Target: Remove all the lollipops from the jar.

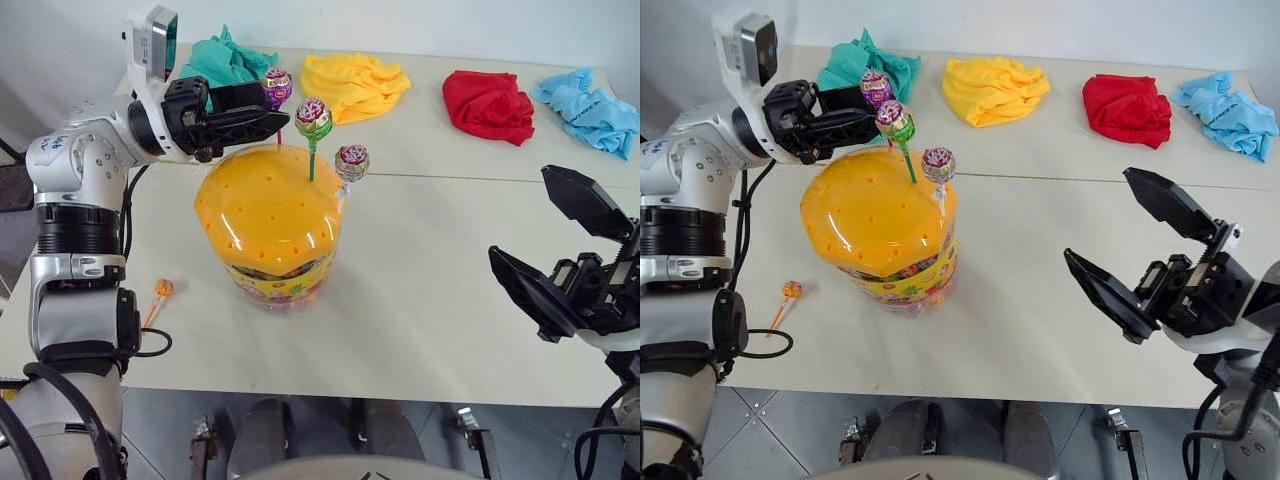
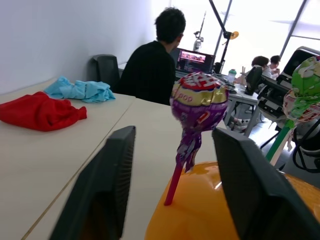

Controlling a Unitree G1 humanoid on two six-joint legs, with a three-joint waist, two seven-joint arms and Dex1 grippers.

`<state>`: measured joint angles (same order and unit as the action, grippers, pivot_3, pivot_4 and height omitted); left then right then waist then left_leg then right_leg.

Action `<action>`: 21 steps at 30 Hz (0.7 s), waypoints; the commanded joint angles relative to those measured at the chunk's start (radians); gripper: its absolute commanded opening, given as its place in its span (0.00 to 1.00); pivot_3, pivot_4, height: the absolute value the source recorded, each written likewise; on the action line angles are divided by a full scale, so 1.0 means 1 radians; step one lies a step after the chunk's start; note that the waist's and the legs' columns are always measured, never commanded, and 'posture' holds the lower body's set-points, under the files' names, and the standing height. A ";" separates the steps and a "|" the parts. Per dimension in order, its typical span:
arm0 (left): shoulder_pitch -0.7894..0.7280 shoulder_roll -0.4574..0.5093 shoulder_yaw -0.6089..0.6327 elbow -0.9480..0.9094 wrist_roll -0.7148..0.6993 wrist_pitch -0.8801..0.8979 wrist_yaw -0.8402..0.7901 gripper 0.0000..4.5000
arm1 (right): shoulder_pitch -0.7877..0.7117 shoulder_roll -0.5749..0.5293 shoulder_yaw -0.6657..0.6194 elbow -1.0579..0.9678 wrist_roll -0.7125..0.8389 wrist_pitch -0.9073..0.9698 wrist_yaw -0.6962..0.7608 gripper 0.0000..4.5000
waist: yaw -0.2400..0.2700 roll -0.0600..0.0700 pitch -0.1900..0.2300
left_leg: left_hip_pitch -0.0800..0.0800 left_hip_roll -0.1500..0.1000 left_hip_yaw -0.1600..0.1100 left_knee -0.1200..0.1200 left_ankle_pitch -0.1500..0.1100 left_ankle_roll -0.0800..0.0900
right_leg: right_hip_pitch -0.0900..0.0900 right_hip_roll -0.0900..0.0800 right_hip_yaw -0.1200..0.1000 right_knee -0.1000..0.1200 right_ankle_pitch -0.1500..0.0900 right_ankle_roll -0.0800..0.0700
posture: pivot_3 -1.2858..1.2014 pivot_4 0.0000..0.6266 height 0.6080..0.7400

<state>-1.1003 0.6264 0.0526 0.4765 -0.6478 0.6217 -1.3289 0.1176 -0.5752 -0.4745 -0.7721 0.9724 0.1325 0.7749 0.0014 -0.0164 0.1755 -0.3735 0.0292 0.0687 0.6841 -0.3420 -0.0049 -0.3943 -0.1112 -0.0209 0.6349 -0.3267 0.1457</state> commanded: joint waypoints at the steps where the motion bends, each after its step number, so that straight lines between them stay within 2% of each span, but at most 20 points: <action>1: -0.038 -0.005 0.014 0.018 0.014 -0.010 -0.029 0.31 | 0.001 0.007 0.011 -0.048 -0.009 -0.018 -0.028 1.00 | 0.000 0.000 0.000 | 0.000 0.000 0.000 0.000 0.000 0.000 | 0.000 0.000 0.000 0.000 0.000 0.000 | 0.52 0.24 1.00; 6: -0.047 -0.024 0.072 0.021 -0.024 0.015 -0.012 0.01 | -0.031 -0.008 0.041 -0.030 -0.011 -0.016 -0.019 1.00 | -0.001 0.000 0.000 | 0.000 0.000 -0.001 0.000 0.000 0.000 | 0.000 0.000 0.000 0.000 0.000 0.000 | 0.52 0.24 1.00; 10: -0.067 -0.050 0.242 0.003 -0.144 0.080 0.118 0.01 | -0.111 -0.045 0.108 0.053 -0.057 -0.033 0.112 1.00 | -0.004 0.000 0.000 | 0.000 0.001 -0.004 0.000 0.000 0.000 | 0.000 0.000 0.000 0.000 0.000 0.000 | 0.52 0.24 1.00; 14: -0.028 0.007 0.383 -0.031 -0.200 0.121 0.251 0.01 | -0.261 -0.056 0.197 0.132 -0.036 -0.008 0.199 1.00 | -0.015 0.000 0.001 | 0.002 0.002 -0.006 0.000 0.000 0.000 | 0.000 0.000 0.001 0.001 0.000 0.000 | 0.52 0.24 1.00; 16: 0.022 0.060 0.418 -0.056 -0.191 0.134 0.296 0.01 | -0.297 -0.062 0.232 0.163 -0.053 -0.009 0.262 1.00 | -0.019 0.001 0.001 | 0.001 0.002 -0.007 -0.001 0.000 0.000 | -0.001 0.000 0.000 0.001 0.000 0.000 | 0.52 0.24 1.00; 17: 0.085 0.118 0.415 -0.075 -0.153 0.135 0.302 0.01 | -0.322 -0.070 0.256 0.189 -0.065 -0.012 0.309 1.00 | -0.021 0.001 0.001 | 0.002 0.002 -0.007 -0.001 0.000 0.000 | -0.001 0.000 0.000 0.001 0.000 0.000 | 0.52 0.24 1.00; 21: 0.431 0.332 0.426 -0.154 -0.018 0.103 0.285 0.01 | -0.391 -0.081 0.333 0.255 -0.086 -0.006 0.438 1.00 | -0.041 0.001 0.001 | 0.003 0.001 -0.005 -0.002 -0.001 0.001 | -0.001 -0.002 0.000 0.001 0.000 0.000 | 0.52 0.24 1.00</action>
<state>-0.7348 0.9078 0.4537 0.3646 -0.7186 0.7434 -1.0355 -0.2586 -0.6508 -0.1493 -0.5169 0.8839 0.1323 1.1668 -0.0393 -0.0152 0.1769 -0.3707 0.0311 0.0638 0.6816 -0.3427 -0.0039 -0.3954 -0.1124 -0.0212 0.6356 -0.3266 0.1458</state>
